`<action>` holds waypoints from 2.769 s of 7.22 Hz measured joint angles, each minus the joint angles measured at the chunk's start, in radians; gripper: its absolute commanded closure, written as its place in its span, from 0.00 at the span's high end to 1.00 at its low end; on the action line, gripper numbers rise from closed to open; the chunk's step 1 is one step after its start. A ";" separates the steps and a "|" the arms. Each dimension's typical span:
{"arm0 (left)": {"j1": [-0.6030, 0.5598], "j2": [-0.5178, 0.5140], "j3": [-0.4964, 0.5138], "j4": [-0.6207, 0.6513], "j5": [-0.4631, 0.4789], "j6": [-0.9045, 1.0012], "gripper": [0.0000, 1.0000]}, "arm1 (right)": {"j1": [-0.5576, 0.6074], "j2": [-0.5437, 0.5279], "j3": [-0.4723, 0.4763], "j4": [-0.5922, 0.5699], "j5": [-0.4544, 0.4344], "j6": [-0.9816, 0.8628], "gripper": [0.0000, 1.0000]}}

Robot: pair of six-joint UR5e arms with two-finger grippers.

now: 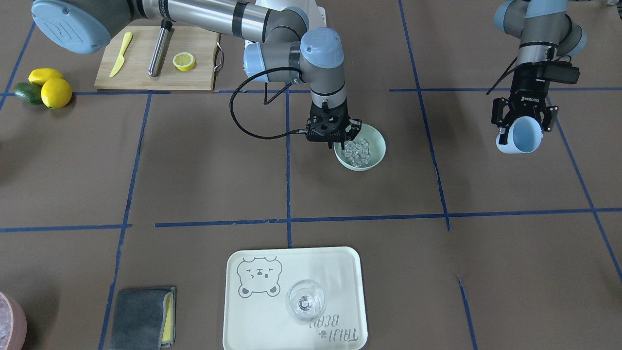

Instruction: Pour ice into bowl

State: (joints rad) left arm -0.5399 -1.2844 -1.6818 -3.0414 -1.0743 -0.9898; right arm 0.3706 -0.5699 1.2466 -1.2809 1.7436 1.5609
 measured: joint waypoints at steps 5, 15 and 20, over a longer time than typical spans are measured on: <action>0.022 -0.009 0.107 -0.053 0.148 -0.140 0.00 | 0.057 -0.002 0.075 -0.005 0.048 0.006 0.00; 0.243 -0.092 0.271 -0.035 0.482 -0.284 1.00 | 0.257 -0.396 0.555 -0.153 0.195 -0.083 0.00; 0.242 -0.075 0.258 -0.035 0.485 -0.264 1.00 | 0.272 -0.465 0.614 -0.153 0.200 -0.108 0.00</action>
State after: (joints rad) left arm -0.2983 -1.3589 -1.4234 -3.0760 -0.5895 -1.2538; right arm 0.6426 -1.0347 1.8607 -1.4343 1.9437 1.4534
